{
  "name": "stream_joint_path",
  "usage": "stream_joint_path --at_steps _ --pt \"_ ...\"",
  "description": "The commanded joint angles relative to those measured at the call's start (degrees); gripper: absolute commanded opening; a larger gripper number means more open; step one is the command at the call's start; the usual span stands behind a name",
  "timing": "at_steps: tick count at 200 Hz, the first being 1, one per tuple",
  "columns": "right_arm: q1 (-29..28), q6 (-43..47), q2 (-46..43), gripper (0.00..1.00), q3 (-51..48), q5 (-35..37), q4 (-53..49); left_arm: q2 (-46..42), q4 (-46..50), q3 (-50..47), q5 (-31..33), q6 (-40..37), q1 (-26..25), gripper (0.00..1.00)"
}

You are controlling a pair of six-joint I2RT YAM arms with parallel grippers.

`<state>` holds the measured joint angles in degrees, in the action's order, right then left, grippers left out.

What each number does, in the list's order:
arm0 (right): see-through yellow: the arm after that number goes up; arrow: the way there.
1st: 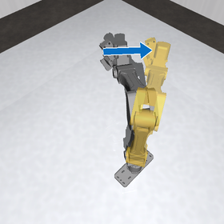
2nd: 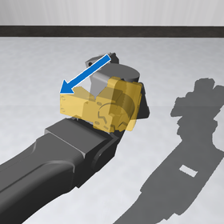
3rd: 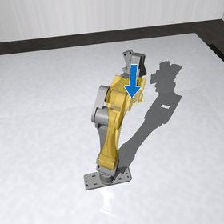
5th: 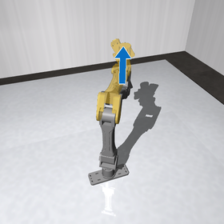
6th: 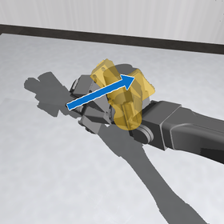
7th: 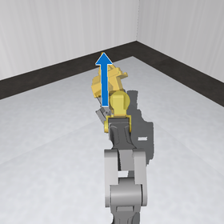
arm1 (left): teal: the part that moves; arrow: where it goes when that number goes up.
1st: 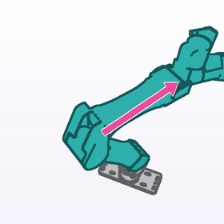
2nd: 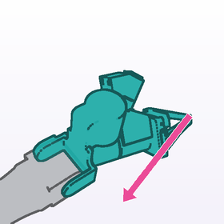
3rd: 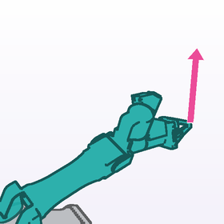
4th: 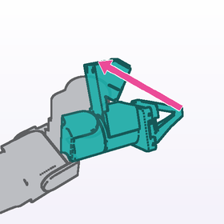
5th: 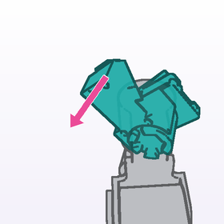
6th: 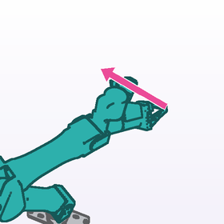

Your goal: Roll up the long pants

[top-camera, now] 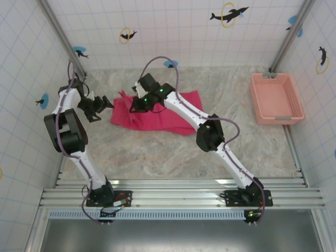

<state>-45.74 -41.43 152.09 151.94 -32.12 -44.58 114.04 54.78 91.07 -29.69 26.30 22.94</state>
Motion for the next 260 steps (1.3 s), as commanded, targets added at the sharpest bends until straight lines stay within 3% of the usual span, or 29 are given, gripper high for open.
stream_joint_path --at_steps 1,28,40,79,102,137,167,192,260 --pt "-0.83 -2.19 0.45 0.47 3.92 -2.98 3.61 1.22 1.61 0.75 -0.94 -3.36 0.51 0.97" --pt "1.63 1.65 -3.04 0.67 4.53 -0.02 1.72 1.14 3.68 1.90 1.53 -5.34 0.50 0.97" --pt "4.50 3.62 -6.12 0.70 4.49 1.28 0.58 0.11 4.00 1.92 3.11 -6.02 0.52 0.98" --pt "17.55 14.21 -15.23 0.71 2.00 6.04 -14.06 -6.25 3.05 0.18 7.07 -5.11 -2.16 0.97" --pt "24.35 23.45 -20.07 0.71 -5.88 12.45 -22.06 -8.69 2.90 -0.83 9.74 -3.68 -7.92 0.97" --pt "31.19 29.59 -24.52 0.71 -21.64 16.47 -22.70 -8.69 -1.02 -4.31 10.13 2.64 -17.62 0.97" --pt "33.07 31.71 -22.88 0.70 -28.80 15.53 -20.45 -5.17 -1.69 -3.94 11.17 5.87 -24.88 0.98" --pt "33.17 32.90 -19.16 0.70 -29.26 15.71 -19.86 -2.05 -0.87 -2.27 12.67 6.95 -28.89 0.97" --pt "31.88 32.88 -8.78 0.67 -23.46 9.56 -19.00 2.30 0.35 -1.95 14.44 8.04 -30.94 0.98"
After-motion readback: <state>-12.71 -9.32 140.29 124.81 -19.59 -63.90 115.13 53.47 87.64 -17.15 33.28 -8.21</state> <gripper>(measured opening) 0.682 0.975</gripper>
